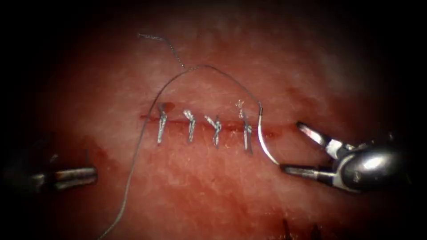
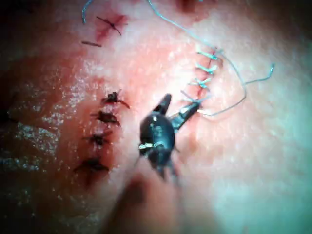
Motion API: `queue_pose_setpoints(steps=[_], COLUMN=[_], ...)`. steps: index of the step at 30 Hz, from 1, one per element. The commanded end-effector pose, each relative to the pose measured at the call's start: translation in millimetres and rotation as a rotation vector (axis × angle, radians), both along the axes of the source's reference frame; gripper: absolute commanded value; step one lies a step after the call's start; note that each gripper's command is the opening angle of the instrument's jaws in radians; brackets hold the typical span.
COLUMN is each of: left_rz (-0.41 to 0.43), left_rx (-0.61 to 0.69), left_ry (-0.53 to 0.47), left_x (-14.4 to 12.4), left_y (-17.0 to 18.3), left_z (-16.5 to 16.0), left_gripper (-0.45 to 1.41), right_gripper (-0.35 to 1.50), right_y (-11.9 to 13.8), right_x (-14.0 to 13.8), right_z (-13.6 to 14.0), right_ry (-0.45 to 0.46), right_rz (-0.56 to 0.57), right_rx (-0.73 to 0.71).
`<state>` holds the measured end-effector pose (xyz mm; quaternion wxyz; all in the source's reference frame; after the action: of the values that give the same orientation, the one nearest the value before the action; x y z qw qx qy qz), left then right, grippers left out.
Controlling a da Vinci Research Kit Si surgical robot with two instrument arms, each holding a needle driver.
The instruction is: Wound Closure
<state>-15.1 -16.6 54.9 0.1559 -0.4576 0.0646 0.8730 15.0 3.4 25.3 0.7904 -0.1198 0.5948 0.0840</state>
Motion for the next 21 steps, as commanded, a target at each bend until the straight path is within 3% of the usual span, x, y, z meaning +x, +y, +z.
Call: queue_pose_setpoints(steps=[1, 3, 4, 5, 6, 8, 9, 11, 13, 17, 21], left_rz=[-0.027, -0.127, -0.15, -0.172, -0.19, -0.209, -0.211, -0.221, -0.221, -0.216, -0.214], left_rx=[0.032, 0.118, 0.132, 0.147, 0.163, 0.201, 0.211, 0.231, 0.23, 0.218, 0.226], left_ry=[-0.003, -0.014, -0.014, -0.015, -0.022, -0.049, -0.059, -0.076, -0.081, -0.083, -0.084], left_x=[0.4, 1.7, 1.8, 1.8, 1.6, 1.1, 0.9, 0.5, 0.3, 0.9, 1.3], left_y=[-1.2, -1.1, -1.1, -1.1, -1.1, -1.3, -1.4, -1.7, -1.8, -1.6, -0.7], left_z=[0.7, 2.0, 2.4, 2.7, 3.2, 4.0, 4.3, 5.2, 6.0, 7.9, 7.5], left_gripper=[-0.16, 0.2, 0.31, 0.39, 0.47, 0.71, 0.79, 0.91, 0.99, 0.96, 0.94], right_gripper=[1.48, 1.43, 1.38, 1.25, 0.98, 0.88, 0.91, 1.14, 1.21, 1.28, 1.3], right_y=[-1.4, -1.9, -2.0, -2.2, -2.2, -2.0, -1.8, -1.6, -1.5, -1.5, -1.5], right_x=[1.0, 1.1, 1.1, 1.1, 1.0, 0.8, 0.7, 0.7, 0.7, 0.7, 0.6], right_z=[0.1, -0.4, -0.5, -0.8, -1.0, -1.3, -1.3, -1.4, -1.4, -1.4, -1.3], right_ry=[0.011, 0.014, 0.008, 0.004, 0.008, 0.011, 0.015, 0.046, 0.056, 0.068, 0.068], right_rz=[0.003, 0.009, 0.003, 0.003, -0.002, 0.001, 0.007, 0.038, 0.048, 0.059, 0.059], right_rx=[0.028, 0.101, 0.111, 0.113, 0.114, 0.128, 0.146, 0.246, 0.279, 0.317, 0.317])
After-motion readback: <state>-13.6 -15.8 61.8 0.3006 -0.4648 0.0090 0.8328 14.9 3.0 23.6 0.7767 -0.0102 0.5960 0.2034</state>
